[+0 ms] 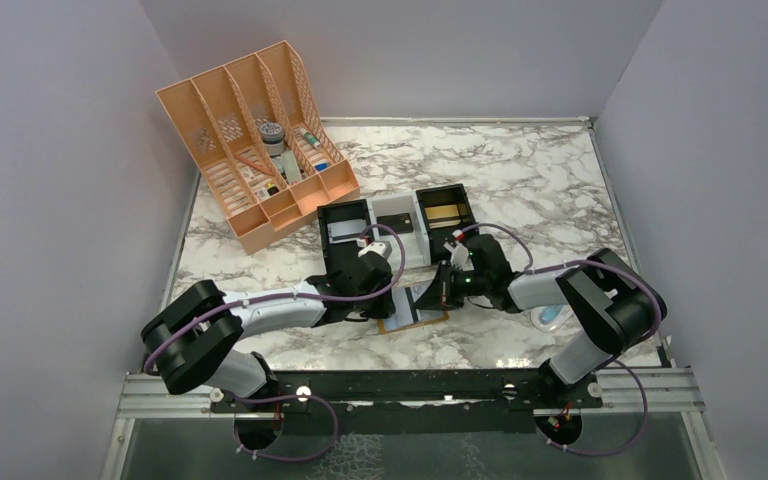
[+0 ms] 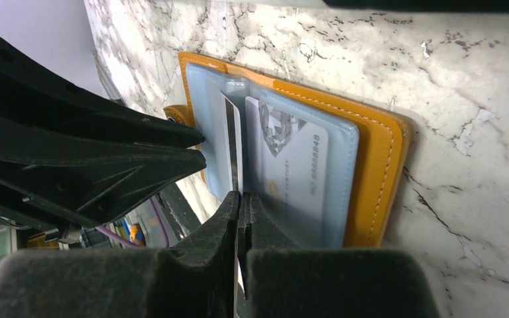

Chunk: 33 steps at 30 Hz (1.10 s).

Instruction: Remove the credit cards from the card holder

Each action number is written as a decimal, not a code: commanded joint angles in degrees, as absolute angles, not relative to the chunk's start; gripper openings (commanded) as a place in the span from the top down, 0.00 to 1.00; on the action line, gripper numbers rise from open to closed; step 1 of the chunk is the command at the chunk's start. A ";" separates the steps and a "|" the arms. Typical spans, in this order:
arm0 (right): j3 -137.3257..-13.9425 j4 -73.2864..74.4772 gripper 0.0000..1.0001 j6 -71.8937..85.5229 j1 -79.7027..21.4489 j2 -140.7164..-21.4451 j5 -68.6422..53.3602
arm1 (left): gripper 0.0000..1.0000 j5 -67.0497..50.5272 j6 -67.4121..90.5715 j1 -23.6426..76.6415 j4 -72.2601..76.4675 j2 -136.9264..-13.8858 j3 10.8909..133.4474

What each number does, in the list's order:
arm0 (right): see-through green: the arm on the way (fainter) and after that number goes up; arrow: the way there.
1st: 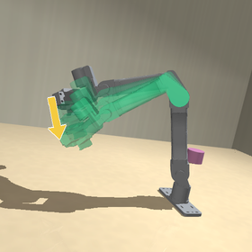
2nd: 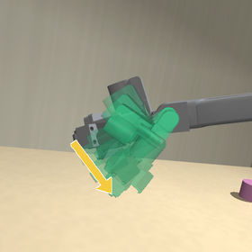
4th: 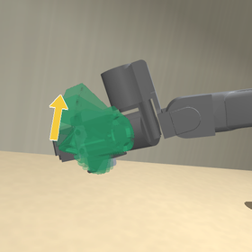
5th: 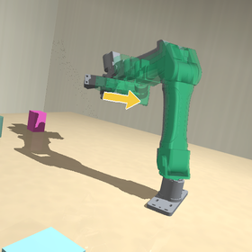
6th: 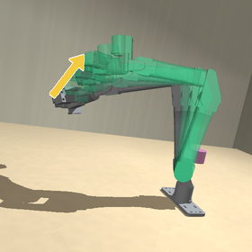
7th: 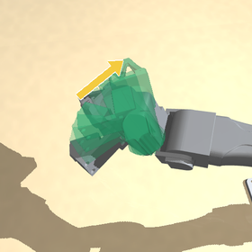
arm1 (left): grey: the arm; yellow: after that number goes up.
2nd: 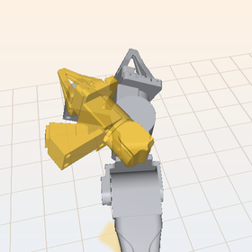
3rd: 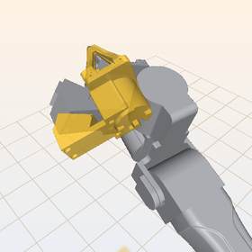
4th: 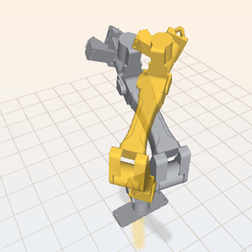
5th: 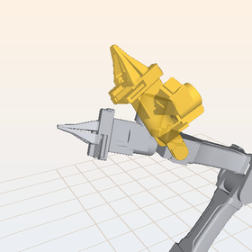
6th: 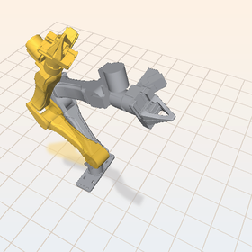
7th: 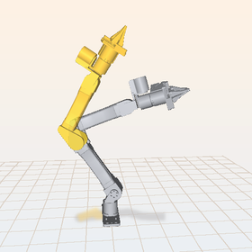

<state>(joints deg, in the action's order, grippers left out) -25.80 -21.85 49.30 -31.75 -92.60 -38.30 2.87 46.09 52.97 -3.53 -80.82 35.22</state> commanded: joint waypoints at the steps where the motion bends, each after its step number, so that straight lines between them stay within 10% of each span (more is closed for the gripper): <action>1: -24.74 -23.37 0.96 49.00 -31.33 -91.66 -40.16 | 0.76 4.31 44.04 52.88 -6.35 -82.34 35.89; 10: -25.78 -31.17 0.80 51.82 -31.37 -96.63 -43.80 | 0.78 3.90 43.07 52.84 -7.32 -82.38 36.47; 22: -25.61 -26.14 0.95 49.98 -31.25 -93.99 -38.96 | 0.78 4.16 43.20 52.87 -7.73 -82.02 36.12; 33: -22.61 -33.43 0.87 53.18 -30.85 -94.94 -42.30 | 0.80 1.67 40.82 52.86 -5.93 -82.42 36.59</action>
